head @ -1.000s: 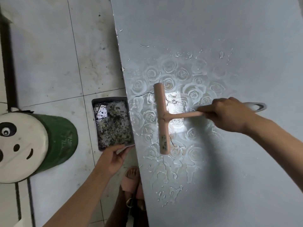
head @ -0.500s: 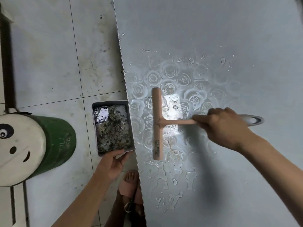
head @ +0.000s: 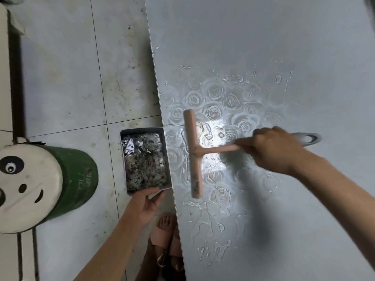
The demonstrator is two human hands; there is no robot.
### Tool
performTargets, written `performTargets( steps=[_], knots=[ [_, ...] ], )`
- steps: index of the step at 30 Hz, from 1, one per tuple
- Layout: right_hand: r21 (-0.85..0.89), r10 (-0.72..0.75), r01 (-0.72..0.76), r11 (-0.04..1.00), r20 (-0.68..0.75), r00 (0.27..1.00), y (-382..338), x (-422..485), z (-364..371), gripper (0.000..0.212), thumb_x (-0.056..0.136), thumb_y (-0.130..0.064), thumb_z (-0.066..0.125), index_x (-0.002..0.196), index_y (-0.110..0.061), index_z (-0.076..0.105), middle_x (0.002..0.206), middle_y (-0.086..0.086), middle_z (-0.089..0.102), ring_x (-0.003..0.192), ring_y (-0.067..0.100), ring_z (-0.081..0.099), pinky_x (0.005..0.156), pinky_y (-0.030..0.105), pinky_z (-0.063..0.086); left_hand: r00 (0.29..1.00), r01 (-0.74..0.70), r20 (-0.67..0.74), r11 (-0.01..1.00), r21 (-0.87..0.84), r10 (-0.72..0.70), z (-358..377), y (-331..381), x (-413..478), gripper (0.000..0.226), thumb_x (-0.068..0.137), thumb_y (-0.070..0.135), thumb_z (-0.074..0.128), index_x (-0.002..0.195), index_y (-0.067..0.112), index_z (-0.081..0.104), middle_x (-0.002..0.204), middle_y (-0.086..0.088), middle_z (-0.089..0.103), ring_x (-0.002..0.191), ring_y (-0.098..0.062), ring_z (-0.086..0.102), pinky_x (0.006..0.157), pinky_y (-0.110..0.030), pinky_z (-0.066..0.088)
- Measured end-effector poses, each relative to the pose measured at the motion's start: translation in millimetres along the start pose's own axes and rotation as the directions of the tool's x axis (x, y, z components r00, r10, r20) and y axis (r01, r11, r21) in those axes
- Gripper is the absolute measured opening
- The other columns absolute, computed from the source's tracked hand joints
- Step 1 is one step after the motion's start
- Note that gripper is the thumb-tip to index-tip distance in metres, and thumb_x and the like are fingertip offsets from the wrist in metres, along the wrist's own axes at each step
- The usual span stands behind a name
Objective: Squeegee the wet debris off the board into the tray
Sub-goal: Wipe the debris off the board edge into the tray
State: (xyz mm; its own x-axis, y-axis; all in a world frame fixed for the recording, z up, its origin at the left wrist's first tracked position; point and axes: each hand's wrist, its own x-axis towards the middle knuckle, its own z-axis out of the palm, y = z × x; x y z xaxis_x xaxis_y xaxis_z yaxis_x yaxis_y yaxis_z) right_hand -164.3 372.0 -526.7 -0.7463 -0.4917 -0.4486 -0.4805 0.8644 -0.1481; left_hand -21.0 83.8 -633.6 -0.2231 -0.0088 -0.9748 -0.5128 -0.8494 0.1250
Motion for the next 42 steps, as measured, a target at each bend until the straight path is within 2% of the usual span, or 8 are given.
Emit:
performTargets(
  steps=[3,8,12,15,17,22,28,42],
  knots=[
    [-0.026,-0.049,0.048,0.998,-0.021,0.999,-31.5,14.2,3.7,0.038,0.094,-0.046,0.03,0.118,-0.038,0.057,0.08,-0.002,0.044,0.091,0.024,0.055,0.077,0.032,0.028,0.999,-0.035,0.018,0.999,-0.008,0.035,2.2,-1.4,-1.4,0.035,0.087,-0.017,0.038,0.113,-0.002,0.054,0.109,-0.02,0.062,0.101,-0.039,0.059,0.075,-0.047,0.052],
    [-0.038,-0.007,0.003,0.999,-0.107,0.994,-18.2,-10.5,-7.4,0.029,0.093,-0.037,0.044,0.116,-0.039,0.062,0.075,-0.003,0.045,0.085,0.026,0.056,0.07,0.033,0.027,1.0,-0.005,-0.001,1.0,-0.031,0.005,0.4,0.2,0.5,0.047,0.085,-0.018,0.041,0.129,-0.002,0.048,0.125,-0.023,0.057,0.122,-0.044,0.05,0.075,-0.048,0.053],
    [-0.05,0.073,-0.075,0.996,-0.037,0.997,-2.0,-28.9,-9.7,0.026,0.095,-0.033,0.047,0.114,-0.043,0.062,0.071,-0.007,0.036,0.084,0.025,0.058,0.069,0.032,0.026,1.0,0.008,-0.021,0.999,-0.046,-0.009,2.8,0.9,-3.5,0.046,0.087,-0.017,0.042,0.131,-0.005,0.047,0.121,-0.024,0.059,0.121,-0.043,0.051,0.073,-0.045,0.054],
    [-0.055,0.064,-0.063,0.996,0.008,0.998,-17.2,-14.7,-4.6,0.028,0.095,-0.037,0.04,0.116,-0.043,0.059,0.078,-0.004,0.044,0.092,0.023,0.057,0.074,0.032,0.028,1.0,0.01,-0.028,0.999,-0.043,-0.011,3.4,-0.4,-5.3,0.046,0.087,-0.016,0.042,0.131,-0.006,0.046,0.128,-0.026,0.055,0.121,-0.045,0.051,0.072,-0.045,0.055],
    [-0.026,0.036,-0.035,0.999,0.045,0.998,-35.7,0.3,-0.7,0.031,0.093,-0.041,0.038,0.117,-0.04,0.058,0.087,0.0,0.054,0.096,0.024,0.056,0.08,0.034,0.031,1.0,0.004,-0.018,0.999,-0.041,-0.005,4.9,0.0,-6.7,0.037,0.087,-0.017,0.041,0.121,-0.005,0.051,0.114,-0.026,0.06,0.12,-0.046,0.051,0.072,-0.046,0.054],
    [-0.136,-0.012,0.003,0.991,-0.07,0.997,-57.7,10.1,-5.2,0.029,0.093,-0.036,0.04,0.116,-0.038,0.058,0.095,0.003,0.059,0.097,0.026,0.055,0.083,0.036,0.031,1.0,-0.008,-0.012,1.0,-0.026,0.008,5.8,-0.7,-8.2,0.039,0.086,-0.017,0.041,0.122,-0.004,0.049,0.112,-0.026,0.06,0.12,-0.046,0.051,0.072,-0.047,0.054],
    [-0.093,0.144,-0.146,0.985,-0.027,0.989,-31.7,-26.2,-9.1,0.031,0.095,-0.032,0.042,0.121,-0.041,0.056,0.093,0.001,0.06,0.096,0.024,0.058,0.078,0.034,0.031,0.999,0.03,-0.017,0.999,-0.022,-0.031,5.2,0.5,-6.6,0.03,0.089,-0.015,0.042,0.116,-0.006,0.049,0.118,-0.028,0.056,0.12,-0.045,0.051,0.069,-0.042,0.056],
    [-0.302,0.02,-0.031,0.953,-0.037,0.999,-81.2,3.2,-18.6,0.033,0.092,-0.021,0.04,0.12,-0.03,0.056,0.104,0.007,0.058,0.1,0.028,0.054,0.086,0.037,0.033,0.999,-0.02,-0.027,1.0,0.021,0.021,4.5,-1.3,-7.1,0.017,0.087,-0.016,0.044,0.086,-0.002,0.054,0.088,-0.023,0.061,0.08,-0.037,0.063,0.066,-0.04,0.057]
  ],
)
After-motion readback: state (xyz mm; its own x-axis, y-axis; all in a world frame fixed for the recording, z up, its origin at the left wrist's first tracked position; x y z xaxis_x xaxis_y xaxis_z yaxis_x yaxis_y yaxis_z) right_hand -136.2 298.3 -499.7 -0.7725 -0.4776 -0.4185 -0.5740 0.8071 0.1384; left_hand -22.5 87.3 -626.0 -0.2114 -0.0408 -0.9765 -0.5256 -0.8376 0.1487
